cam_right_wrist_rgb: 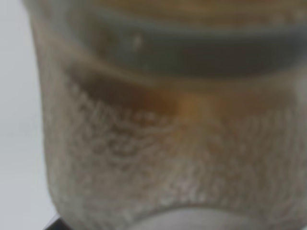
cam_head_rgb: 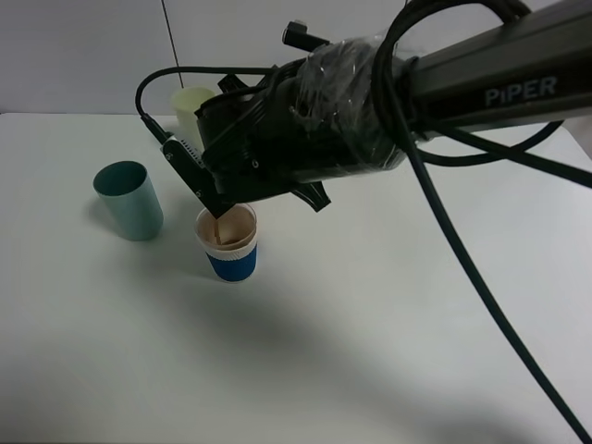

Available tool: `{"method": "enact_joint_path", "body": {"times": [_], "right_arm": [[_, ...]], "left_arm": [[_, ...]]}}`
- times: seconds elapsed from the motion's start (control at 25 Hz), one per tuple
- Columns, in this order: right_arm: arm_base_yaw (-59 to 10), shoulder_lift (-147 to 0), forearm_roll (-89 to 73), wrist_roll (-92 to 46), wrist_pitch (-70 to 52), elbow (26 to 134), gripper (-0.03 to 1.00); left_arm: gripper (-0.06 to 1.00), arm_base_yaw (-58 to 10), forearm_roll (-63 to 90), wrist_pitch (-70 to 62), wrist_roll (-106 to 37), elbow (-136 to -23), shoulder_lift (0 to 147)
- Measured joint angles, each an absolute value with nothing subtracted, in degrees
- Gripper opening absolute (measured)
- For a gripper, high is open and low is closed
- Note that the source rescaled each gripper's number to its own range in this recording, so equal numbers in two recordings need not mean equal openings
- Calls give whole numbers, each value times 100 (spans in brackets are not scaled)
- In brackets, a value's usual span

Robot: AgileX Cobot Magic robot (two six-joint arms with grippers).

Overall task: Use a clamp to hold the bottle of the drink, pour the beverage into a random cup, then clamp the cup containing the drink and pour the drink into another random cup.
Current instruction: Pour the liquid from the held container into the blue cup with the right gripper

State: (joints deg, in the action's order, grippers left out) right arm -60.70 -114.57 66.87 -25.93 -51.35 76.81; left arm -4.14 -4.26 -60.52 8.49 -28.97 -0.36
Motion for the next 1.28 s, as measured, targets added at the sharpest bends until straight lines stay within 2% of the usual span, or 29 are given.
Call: {"method": "enact_joint_path", "body": {"times": [1.28], "right_arm": [[-6238, -11457, 6952, -2647, -5618, 7681, 0]], "left_arm": [[66, -414, -426, -6052, 849, -2897, -36]]}}
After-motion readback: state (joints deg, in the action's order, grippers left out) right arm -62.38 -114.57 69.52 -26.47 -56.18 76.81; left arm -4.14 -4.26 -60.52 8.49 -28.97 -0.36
